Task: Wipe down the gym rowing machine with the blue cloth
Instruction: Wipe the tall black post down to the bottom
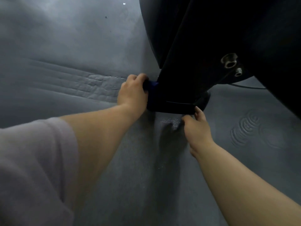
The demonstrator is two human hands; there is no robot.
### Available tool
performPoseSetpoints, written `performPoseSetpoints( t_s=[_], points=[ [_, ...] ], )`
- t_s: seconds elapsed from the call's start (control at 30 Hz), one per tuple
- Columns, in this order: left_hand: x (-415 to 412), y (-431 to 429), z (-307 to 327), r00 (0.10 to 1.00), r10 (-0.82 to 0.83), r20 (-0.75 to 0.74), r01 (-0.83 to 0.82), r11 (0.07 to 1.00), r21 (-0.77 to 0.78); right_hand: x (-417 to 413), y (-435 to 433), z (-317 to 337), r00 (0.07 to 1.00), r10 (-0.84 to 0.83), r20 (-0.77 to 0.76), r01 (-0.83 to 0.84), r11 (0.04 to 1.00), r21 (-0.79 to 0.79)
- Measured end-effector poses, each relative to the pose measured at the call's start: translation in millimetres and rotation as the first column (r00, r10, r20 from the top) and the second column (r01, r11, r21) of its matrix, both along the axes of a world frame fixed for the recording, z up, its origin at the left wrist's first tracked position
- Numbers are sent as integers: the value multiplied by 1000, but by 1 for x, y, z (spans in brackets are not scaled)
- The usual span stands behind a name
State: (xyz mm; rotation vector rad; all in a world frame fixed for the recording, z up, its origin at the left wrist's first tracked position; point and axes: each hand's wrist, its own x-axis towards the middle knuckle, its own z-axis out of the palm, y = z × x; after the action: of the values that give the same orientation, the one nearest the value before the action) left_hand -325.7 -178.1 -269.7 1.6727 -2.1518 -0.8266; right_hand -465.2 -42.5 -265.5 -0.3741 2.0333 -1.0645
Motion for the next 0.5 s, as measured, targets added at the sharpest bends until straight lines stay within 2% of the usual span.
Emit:
performPoseSetpoints(
  t_s=[0.07,0.13,0.27,0.4,0.5],
  points=[
    [-6,-11,-2,998,56,1,-56,995,77,0,-4,-6,1000,13,20,-12,1000,-11],
    [-12,-6,-6,999,-11,49,5,994,113,0,-6,-9,999,0,36,1,1000,-21],
    [-12,11,-10,958,-83,275,86,996,3,-1,-8,-8,999,-23,41,24,1000,-16],
    [-12,22,-10,959,-82,270,74,997,38,-6,-13,3,997,-23,79,24,1000,-7],
    [0,44,-15,908,-214,360,216,976,36,-4,-14,12,997,-62,44,62,998,3]
  ],
)
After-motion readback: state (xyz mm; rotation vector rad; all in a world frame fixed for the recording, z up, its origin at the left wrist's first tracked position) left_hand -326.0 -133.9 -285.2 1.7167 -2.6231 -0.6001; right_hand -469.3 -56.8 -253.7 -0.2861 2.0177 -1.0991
